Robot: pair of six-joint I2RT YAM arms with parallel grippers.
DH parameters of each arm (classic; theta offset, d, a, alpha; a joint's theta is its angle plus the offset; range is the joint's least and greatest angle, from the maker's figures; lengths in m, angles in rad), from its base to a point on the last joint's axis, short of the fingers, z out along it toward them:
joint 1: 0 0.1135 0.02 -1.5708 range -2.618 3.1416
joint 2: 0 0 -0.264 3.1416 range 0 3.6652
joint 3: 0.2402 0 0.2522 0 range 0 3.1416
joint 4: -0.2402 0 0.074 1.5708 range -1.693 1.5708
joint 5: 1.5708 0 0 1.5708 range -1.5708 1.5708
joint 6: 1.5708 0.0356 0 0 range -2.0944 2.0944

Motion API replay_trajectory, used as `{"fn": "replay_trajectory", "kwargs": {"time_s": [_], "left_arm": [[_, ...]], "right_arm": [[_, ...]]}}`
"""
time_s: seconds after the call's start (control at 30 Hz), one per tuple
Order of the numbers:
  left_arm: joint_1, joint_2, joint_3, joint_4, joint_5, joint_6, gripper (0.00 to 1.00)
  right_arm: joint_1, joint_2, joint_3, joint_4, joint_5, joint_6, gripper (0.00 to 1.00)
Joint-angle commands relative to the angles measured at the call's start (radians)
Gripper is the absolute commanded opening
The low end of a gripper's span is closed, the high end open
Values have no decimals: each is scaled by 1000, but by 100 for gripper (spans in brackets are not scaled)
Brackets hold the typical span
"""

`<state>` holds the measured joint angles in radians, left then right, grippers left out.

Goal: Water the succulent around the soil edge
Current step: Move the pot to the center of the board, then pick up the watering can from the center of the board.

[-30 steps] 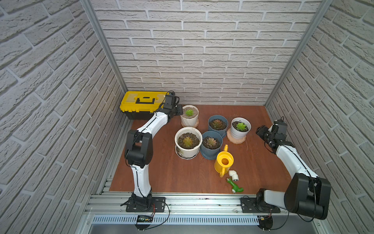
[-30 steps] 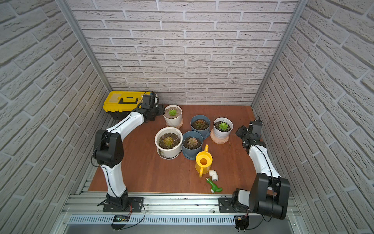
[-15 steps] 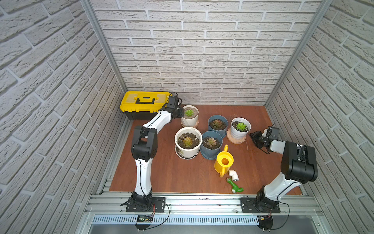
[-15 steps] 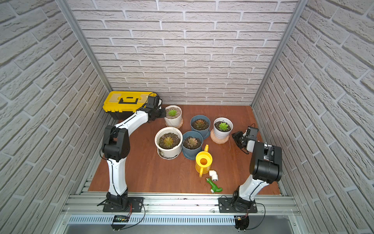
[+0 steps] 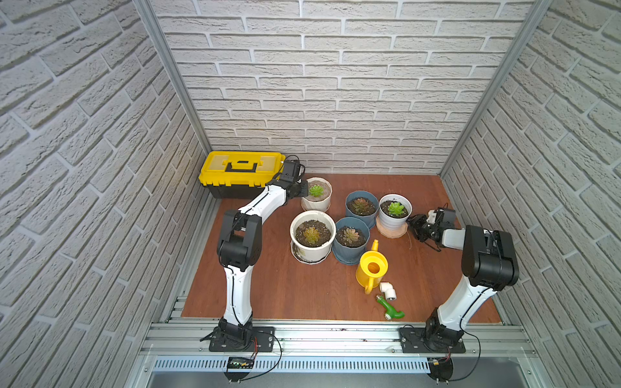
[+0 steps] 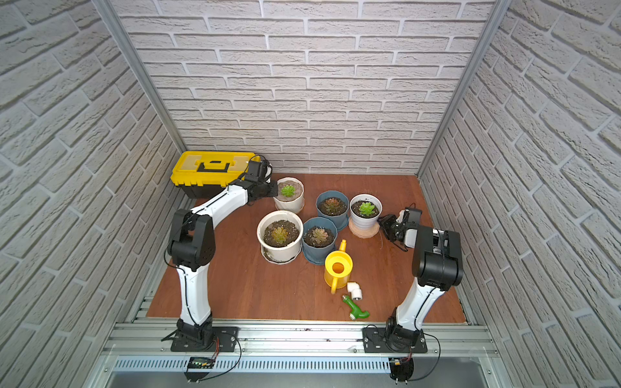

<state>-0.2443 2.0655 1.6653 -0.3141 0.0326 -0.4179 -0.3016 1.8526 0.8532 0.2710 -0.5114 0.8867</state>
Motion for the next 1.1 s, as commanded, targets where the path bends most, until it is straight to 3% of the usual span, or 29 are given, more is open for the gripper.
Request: {"fn": "replay_trajectory", "kwargs": {"time_s": [0.0, 0.2, 0.57, 0.67, 0.87, 0.97, 1.07], "left_arm": [[-39, -45, -60, -63, 24, 17, 16], [-57, -96, -140, -16, 48, -10, 18], [-38, -234, -208, 29, -15, -13, 42], [-38, -326, -249, 49, -25, -3, 47], [-45, -587, -419, 92, -38, -8, 54], [-56, -751, -570, 127, -39, -19, 58], [-63, -921, -734, 154, -47, -28, 62]], "right_arm": [[52, 31, 25, 27, -63, 14, 47], [62, 31, 26, 15, -55, 4, 47], [99, -19, 33, -72, 4, -48, 47], [90, -121, -20, -103, 86, -45, 47], [114, -440, -88, -350, 289, -192, 49], [172, -616, -123, -480, 405, -263, 50], [297, -769, -126, -613, 537, -330, 51]]}}
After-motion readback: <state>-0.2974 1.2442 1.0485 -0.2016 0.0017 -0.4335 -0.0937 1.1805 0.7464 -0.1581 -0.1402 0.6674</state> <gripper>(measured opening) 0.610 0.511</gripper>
